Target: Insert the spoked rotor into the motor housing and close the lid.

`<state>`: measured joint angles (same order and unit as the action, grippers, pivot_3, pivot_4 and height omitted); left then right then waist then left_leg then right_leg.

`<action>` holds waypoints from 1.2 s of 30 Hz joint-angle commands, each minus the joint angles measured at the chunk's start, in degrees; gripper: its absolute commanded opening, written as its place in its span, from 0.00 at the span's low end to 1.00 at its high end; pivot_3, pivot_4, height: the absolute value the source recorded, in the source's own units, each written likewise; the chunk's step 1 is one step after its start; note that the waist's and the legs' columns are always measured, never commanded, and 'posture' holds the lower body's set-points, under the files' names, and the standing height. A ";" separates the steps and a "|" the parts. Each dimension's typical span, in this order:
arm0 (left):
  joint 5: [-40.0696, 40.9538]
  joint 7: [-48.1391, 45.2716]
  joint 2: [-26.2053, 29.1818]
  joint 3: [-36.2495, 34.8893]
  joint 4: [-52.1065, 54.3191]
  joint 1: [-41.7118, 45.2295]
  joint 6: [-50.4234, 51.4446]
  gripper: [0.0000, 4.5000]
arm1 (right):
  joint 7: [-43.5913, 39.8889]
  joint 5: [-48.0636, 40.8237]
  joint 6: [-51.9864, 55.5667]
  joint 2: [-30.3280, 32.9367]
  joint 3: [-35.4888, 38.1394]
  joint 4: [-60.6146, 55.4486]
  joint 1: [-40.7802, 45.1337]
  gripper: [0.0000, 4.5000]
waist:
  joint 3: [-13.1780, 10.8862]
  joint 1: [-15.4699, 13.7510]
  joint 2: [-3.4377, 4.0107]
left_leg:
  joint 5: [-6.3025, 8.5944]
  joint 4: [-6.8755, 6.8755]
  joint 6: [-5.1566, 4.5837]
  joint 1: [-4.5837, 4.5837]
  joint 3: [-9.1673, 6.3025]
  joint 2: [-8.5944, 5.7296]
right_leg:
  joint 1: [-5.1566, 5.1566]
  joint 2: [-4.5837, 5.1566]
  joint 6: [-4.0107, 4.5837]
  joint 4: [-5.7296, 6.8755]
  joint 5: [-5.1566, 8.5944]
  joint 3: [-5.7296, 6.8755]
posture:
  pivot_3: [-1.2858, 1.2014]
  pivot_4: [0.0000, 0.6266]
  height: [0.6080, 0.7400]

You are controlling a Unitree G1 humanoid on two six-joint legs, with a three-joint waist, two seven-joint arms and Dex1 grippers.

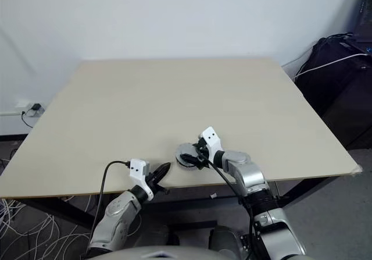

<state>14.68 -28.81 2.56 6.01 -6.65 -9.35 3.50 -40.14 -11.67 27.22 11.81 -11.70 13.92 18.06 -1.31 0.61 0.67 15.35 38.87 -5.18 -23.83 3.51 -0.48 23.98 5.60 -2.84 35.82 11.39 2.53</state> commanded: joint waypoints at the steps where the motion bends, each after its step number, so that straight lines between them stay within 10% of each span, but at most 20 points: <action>1: 0.62 -0.40 0.05 -0.17 1.92 0.77 -0.78 0.00 | 4.23 2.84 -1.94 -0.77 -0.41 -0.74 -0.27 0.73 | 0.01 0.04 0.02 | 0.00 0.00 0.00 0.00 0.00 0.00 | -0.01 0.00 0.00 0.00 0.00 -0.01 | 0.52 0.00 1.00; 36: 0.19 -1.54 0.65 1.33 1.94 0.64 -0.91 0.00 | 11.65 10.32 4.56 -1.71 -7.24 -8.92 -4.84 0.73 | 0.08 0.00 0.08 | 0.00 -0.01 0.00 0.05 0.00 0.01 | -0.05 -0.02 -0.01 0.00 0.00 0.03 | 0.52 0.00 1.00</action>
<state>14.54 -30.08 3.35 7.22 -6.65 -9.24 3.42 -28.52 -2.01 29.72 9.93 -18.10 5.24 14.03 -1.23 0.61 0.75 15.35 38.86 -5.18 -23.78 3.51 -0.48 23.92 5.58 -2.84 35.82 11.39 2.56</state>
